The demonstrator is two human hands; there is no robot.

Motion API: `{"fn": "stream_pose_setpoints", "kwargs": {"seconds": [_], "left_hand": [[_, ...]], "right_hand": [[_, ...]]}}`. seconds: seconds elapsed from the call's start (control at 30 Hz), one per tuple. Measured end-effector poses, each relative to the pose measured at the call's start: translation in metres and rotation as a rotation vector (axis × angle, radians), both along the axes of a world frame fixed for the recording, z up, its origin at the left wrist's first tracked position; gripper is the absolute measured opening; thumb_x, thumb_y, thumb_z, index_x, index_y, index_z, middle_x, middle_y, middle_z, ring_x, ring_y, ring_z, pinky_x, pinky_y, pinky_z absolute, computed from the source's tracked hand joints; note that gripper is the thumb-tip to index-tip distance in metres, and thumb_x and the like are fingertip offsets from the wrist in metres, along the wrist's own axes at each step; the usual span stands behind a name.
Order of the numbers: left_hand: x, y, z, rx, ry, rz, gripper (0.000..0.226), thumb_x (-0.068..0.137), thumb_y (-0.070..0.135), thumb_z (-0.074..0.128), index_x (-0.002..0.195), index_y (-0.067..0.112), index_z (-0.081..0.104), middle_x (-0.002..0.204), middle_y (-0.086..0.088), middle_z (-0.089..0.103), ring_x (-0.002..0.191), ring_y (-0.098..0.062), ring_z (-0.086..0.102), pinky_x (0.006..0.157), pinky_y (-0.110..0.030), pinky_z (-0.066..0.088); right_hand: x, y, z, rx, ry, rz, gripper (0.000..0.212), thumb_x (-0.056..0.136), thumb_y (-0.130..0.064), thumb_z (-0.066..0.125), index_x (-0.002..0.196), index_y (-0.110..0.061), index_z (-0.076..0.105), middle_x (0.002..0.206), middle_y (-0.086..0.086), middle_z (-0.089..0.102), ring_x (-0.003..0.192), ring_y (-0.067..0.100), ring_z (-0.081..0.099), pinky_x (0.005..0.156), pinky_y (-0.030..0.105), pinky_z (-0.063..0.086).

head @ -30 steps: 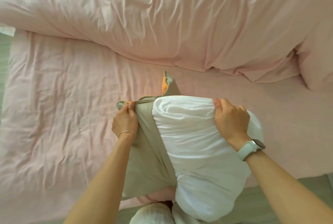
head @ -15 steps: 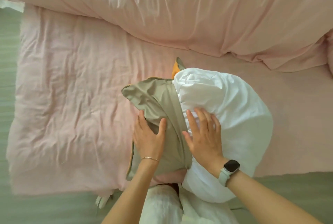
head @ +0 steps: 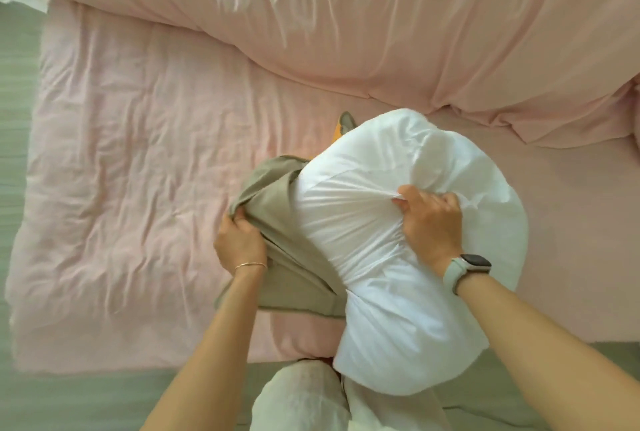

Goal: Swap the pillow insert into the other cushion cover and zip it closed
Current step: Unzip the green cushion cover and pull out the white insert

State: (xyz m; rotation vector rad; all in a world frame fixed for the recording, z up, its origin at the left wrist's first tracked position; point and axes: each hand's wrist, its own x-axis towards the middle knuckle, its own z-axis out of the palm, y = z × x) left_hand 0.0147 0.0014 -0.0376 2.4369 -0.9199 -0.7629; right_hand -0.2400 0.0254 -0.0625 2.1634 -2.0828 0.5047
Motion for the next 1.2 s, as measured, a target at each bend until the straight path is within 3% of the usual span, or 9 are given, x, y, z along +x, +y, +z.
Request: {"fn": "stream_pose_setpoints", "kwargs": {"seconds": [0.17, 0.3, 0.4, 0.5, 0.63, 0.7, 0.77, 1.03, 1.2], "left_hand": [[0.025, -0.038, 0.006, -0.031, 0.059, 0.082, 0.037, 0.100, 0.027, 0.035, 0.113, -0.002, 0.055, 0.119, -0.022, 0.057, 0.112, -0.037, 0.048, 0.083, -0.034, 0.035], [0.027, -0.030, -0.004, -0.051, 0.240, -0.059, 0.055, 0.088, 0.046, 0.050, 0.136, 0.022, 0.037, 0.137, -0.004, 0.044, 0.128, -0.023, 0.039, 0.109, -0.046, 0.023], [0.028, 0.001, -0.006, -0.052, 0.270, -0.118, 0.099, 0.062, 0.074, 0.049, 0.144, 0.025, 0.024, 0.148, 0.004, 0.029, 0.137, -0.015, 0.024, 0.114, -0.046, 0.017], [0.038, 0.024, -0.015, -0.048, 0.405, -0.170, 0.096, 0.065, 0.072, 0.048, 0.145, 0.024, 0.024, 0.147, 0.009, 0.026, 0.133, -0.006, 0.026, 0.110, -0.032, 0.025], [0.049, 0.032, -0.026, 0.006, 0.321, -0.299, 0.049, 0.086, 0.051, 0.047, 0.114, 0.012, 0.052, 0.110, -0.002, 0.057, 0.102, -0.021, 0.054, 0.077, -0.028, 0.039], [0.041, 0.029, -0.023, -0.031, 0.207, -0.327, 0.020, 0.095, 0.032, 0.046, 0.091, 0.012, 0.049, 0.079, 0.000, 0.053, 0.079, -0.025, 0.051, 0.062, -0.027, 0.034], [0.033, 0.022, -0.015, -0.111, 0.194, -0.310, 0.025, 0.096, 0.024, 0.045, 0.073, 0.017, 0.039, 0.064, 0.004, 0.039, 0.062, -0.017, 0.039, 0.053, -0.020, 0.028], [0.060, -0.017, 0.017, -0.276, 0.198, 0.219, 0.028, 0.097, 0.022, 0.043, 0.075, 0.007, 0.050, 0.066, -0.001, 0.043, 0.069, -0.017, 0.038, 0.059, -0.023, 0.031], [0.104, -0.075, 0.070, -0.440, 0.033, 0.418, 0.030, 0.099, 0.023, 0.039, 0.076, 0.009, 0.051, 0.080, -0.009, 0.053, 0.085, -0.026, 0.043, 0.083, -0.032, 0.035]], "right_hand": [[-0.005, -0.016, 0.020, 0.068, -0.036, -0.217, 0.019, 0.087, -0.022, 0.046, 0.084, -0.011, 0.061, 0.060, 0.008, 0.060, 0.056, 0.028, 0.058, 0.064, 0.034, 0.037], [0.026, -0.025, 0.020, 0.162, -0.080, -0.286, 0.036, 0.078, -0.008, 0.065, 0.113, -0.008, 0.055, 0.103, 0.016, 0.057, 0.098, 0.033, 0.050, 0.086, 0.050, 0.033], [0.056, -0.023, 0.024, 0.018, -0.022, -0.030, 0.054, 0.077, -0.007, 0.059, 0.128, -0.015, 0.044, 0.125, 0.012, 0.042, 0.118, 0.029, 0.038, 0.099, 0.056, 0.023], [0.095, -0.016, 0.017, -0.004, 0.031, 0.284, 0.052, 0.076, -0.012, 0.061, 0.127, -0.016, 0.050, 0.130, 0.011, 0.049, 0.124, 0.027, 0.039, 0.103, 0.057, 0.023], [0.106, -0.018, -0.011, 0.133, 0.153, 0.281, 0.065, 0.070, -0.035, 0.074, 0.129, -0.016, 0.054, 0.120, 0.007, 0.059, 0.111, 0.025, 0.053, 0.094, 0.040, 0.028], [0.097, -0.025, -0.015, 0.158, 0.179, 0.219, 0.062, 0.072, -0.041, 0.069, 0.126, -0.015, 0.056, 0.099, 0.003, 0.063, 0.091, 0.023, 0.059, 0.082, 0.035, 0.028], [0.084, -0.032, -0.012, 0.149, 0.186, 0.163, 0.051, 0.080, -0.041, 0.050, 0.120, -0.012, 0.061, 0.080, 0.001, 0.061, 0.073, 0.023, 0.058, 0.071, 0.032, 0.026], [0.047, -0.051, 0.023, 0.065, -0.095, -0.029, 0.040, 0.066, 0.004, 0.058, 0.100, -0.011, 0.072, 0.059, 0.006, 0.054, 0.058, 0.029, 0.052, 0.061, 0.033, 0.034], [0.036, -0.064, 0.052, -0.001, -0.088, -0.107, 0.029, 0.077, -0.009, 0.051, 0.096, -0.012, 0.072, 0.062, 0.008, 0.057, 0.058, 0.031, 0.053, 0.056, 0.034, 0.038]]}}
